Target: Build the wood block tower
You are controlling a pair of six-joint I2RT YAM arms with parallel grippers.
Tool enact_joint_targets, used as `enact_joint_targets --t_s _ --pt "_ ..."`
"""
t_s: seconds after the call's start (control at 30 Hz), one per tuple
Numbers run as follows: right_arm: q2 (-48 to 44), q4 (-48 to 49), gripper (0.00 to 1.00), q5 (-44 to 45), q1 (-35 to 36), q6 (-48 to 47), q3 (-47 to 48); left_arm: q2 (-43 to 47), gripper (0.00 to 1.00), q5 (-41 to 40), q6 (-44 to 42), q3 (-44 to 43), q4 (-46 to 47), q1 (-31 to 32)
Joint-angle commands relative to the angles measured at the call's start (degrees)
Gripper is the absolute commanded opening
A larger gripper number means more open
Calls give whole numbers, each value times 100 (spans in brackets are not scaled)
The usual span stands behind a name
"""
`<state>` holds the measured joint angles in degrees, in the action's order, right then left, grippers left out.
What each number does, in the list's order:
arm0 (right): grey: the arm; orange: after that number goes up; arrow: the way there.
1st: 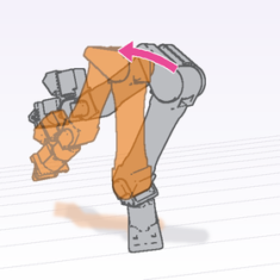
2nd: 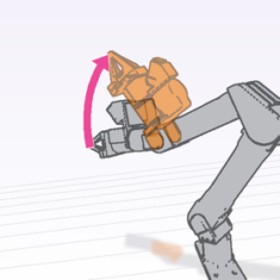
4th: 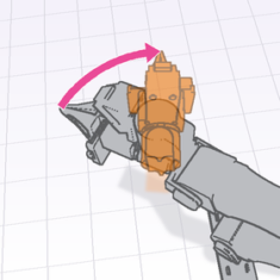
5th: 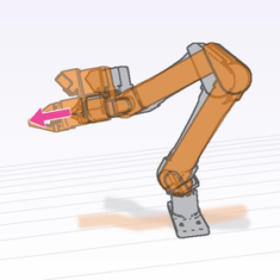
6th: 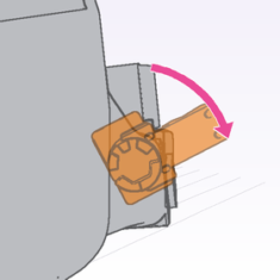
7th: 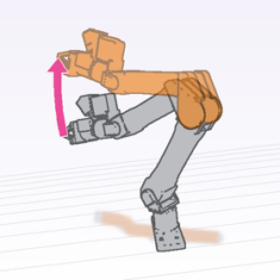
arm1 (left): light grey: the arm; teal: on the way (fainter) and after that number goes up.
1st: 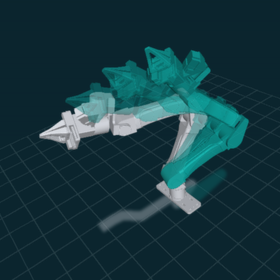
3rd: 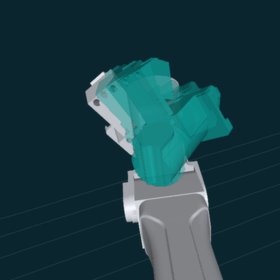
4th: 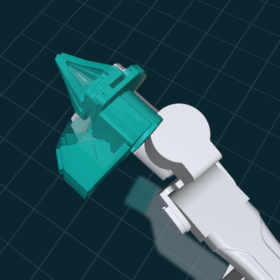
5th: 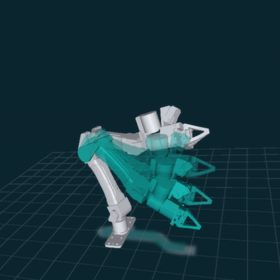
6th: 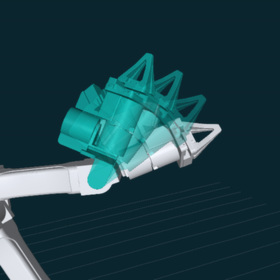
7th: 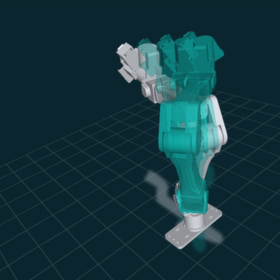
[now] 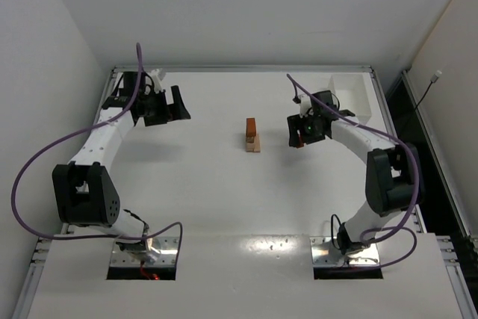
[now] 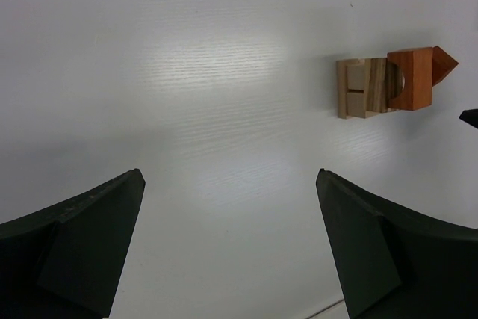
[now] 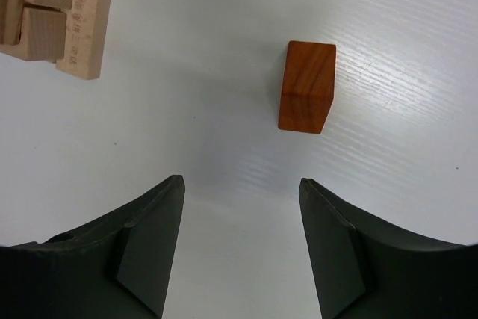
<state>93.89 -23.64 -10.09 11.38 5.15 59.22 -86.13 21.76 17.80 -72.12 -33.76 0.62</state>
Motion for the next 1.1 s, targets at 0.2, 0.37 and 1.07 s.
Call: enact_joint_targets --t_s 0.2,0.37,1.07 --pt "542 817 60 42 -144 -207 291 175 99 39 -119 -48 282 52" --pt "911 817 60 226 -197 -312 529 175 99 -23 -119 -48 282 52" --pt "1422 474 59 173 -250 -260 872 -176 99 -23 -172 -338 282 52"
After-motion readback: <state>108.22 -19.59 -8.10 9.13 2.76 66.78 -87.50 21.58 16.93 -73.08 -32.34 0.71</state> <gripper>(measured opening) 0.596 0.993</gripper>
